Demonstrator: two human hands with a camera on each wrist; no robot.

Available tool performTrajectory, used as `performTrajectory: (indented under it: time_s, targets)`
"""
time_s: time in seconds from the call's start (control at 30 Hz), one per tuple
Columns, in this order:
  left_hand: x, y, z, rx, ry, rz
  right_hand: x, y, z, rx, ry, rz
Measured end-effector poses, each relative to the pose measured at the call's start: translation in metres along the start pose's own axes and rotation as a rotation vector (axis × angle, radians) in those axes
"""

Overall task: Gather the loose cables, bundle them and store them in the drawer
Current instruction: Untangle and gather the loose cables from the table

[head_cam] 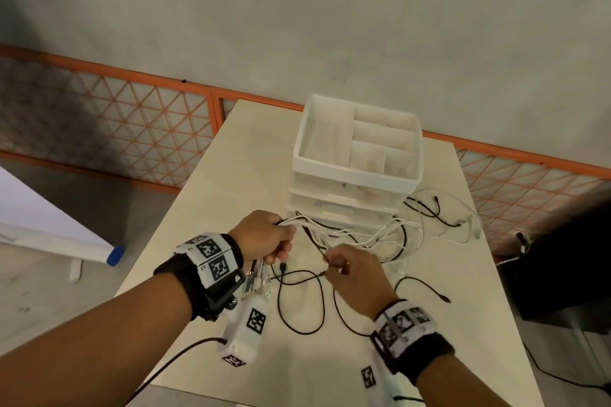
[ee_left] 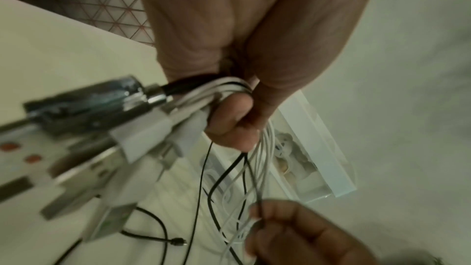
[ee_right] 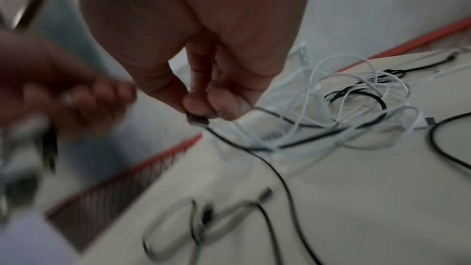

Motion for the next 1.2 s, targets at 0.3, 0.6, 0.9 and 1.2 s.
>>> performTrajectory:
  time_s: [0.3, 0.6, 0.9, 1.2]
  targets:
    - [0.041, -0.038, 0.004, -0.166, -0.012, 0.363, -0.05, 0.025, 0.018, -0.049, 0.039, -0.597]
    - [0.05, -0.037, 0.004, -0.116, -0.016, 0.366, -0.045, 0.019, 0.026, -0.077, 0.004, -0.473]
    - [0.061, -0.044, 0.016, -0.229, -0.067, 0.044, -0.069, 0.06, 0.018, 0.147, 0.218, -0.301]
    - [0.069, -0.044, 0.022, -0.235, -0.149, -0.04, -0.041, 0.06, 0.012, 0.146, 0.17, -0.249]
Point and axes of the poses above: each hand's wrist, its own z-axis away from the middle knuckle, its own y-axis out of the back of the hand, x = y × z, the point moved 5 cm from there along -z, towards the middle knuckle
